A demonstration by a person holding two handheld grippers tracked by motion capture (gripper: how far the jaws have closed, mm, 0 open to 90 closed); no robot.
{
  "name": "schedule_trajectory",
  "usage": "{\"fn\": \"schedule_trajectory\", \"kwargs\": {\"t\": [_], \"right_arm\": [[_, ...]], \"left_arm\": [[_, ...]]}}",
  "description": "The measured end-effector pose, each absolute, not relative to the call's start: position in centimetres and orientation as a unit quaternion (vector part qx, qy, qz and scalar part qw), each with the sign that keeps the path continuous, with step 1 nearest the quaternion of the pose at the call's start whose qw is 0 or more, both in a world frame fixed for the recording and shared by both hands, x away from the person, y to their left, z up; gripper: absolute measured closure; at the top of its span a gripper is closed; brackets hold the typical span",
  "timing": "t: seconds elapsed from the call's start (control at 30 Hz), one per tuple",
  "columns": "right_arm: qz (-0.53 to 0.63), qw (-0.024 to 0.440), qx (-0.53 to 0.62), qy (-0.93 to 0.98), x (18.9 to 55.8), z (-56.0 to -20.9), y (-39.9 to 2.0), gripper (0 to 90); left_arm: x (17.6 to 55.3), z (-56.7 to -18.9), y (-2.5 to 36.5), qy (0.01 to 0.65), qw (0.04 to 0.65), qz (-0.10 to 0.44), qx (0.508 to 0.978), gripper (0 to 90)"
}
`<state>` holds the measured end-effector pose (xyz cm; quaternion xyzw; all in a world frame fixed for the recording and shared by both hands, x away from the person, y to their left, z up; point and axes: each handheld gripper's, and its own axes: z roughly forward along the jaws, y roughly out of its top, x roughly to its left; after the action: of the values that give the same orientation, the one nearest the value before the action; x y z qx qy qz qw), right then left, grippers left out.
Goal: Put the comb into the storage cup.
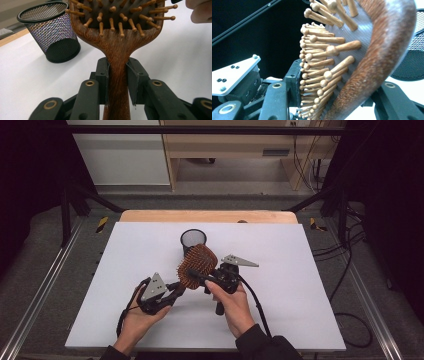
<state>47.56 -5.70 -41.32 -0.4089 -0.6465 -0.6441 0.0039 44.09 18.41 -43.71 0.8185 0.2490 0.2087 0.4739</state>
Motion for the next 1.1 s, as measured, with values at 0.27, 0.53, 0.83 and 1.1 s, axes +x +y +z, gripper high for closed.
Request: {"fn": "schedule_trajectory", "kwargs": {"t": [0.27, 0.53, 0.83, 1.1], "right_arm": [[-0.643, 0.0, -0.409, -0.648, 47.6, -41.3, -5.5, 49.8], [-0.644, 0.0, -0.412, -0.644, 47.6, -41.2, -5.1, 50.6], [-0.649, 0.006, -0.414, -0.639, 47.7, -40.8, -4.9, 51.7], [-0.649, 0.007, -0.413, -0.64, 48.3, -40.5, -4.5, 52.3]], "left_arm": [[44.2, -43.9, 18.5, 0.254, 0.475, 0.205, 0.817, 72.2], [44.2, -43.9, 18.7, 0.257, 0.477, 0.208, 0.814, 72.2], [44.3, -43.8, 19.2, 0.275, 0.505, 0.204, 0.793, 67.4], [44.1, -43.7, 19.6, 0.277, 0.514, 0.213, 0.783, 61.5]]}}
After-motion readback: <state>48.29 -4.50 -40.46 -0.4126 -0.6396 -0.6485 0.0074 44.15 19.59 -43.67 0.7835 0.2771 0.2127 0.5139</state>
